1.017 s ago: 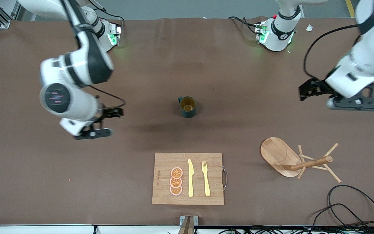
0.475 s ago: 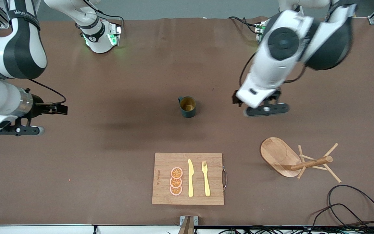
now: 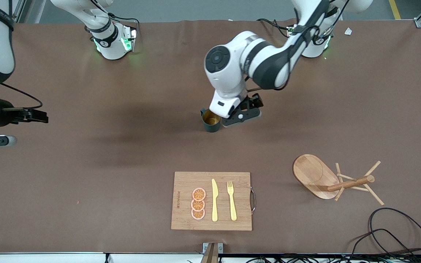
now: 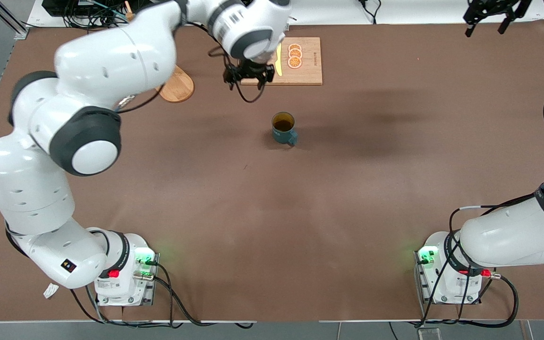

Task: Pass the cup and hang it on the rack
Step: 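Withdraw the right gripper while the left gripper reaches the mug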

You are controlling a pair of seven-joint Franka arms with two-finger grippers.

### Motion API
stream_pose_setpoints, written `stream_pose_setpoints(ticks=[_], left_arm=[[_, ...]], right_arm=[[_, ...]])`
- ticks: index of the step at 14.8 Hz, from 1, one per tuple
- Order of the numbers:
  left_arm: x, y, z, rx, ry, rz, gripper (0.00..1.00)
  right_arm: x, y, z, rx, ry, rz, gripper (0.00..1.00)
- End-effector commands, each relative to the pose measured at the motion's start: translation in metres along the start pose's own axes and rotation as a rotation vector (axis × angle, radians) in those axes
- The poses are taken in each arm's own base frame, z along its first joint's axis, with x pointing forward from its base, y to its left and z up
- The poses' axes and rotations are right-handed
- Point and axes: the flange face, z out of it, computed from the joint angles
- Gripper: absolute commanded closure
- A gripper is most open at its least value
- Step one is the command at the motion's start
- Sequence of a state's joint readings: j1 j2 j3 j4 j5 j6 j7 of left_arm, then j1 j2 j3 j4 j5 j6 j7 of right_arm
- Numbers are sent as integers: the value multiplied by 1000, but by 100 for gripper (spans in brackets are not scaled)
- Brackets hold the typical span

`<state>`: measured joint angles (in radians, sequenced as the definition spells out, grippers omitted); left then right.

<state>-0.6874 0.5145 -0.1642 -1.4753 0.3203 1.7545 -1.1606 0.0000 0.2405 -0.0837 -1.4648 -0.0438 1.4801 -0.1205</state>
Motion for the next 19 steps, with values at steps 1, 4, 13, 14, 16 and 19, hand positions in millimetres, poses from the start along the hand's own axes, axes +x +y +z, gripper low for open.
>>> stream_pose_setpoints(ticks=[1, 4, 13, 14, 16, 19], left_arm=[[-18, 34, 8, 10, 74, -93, 0], [-36, 61, 15, 10, 110, -184, 0], [-98, 137, 43, -5, 304, -421, 0], [-105, 142, 51, -5, 318, -455, 0], [-119, 152, 53, -38, 326, -497, 0], [-145, 169, 58, -67, 346, -508, 1]], right_arm=[[-3, -1, -21, -10, 28, -17, 0], [-4, -10, -28, -16, 23, -29, 0], [-6, -3, -32, 118, 45, -11, 0], [-6, -5, -34, 116, 47, -4, 0], [-11, -7, -39, 115, 44, 21, 0], [-24, -15, -47, 86, 15, 98, 0]])
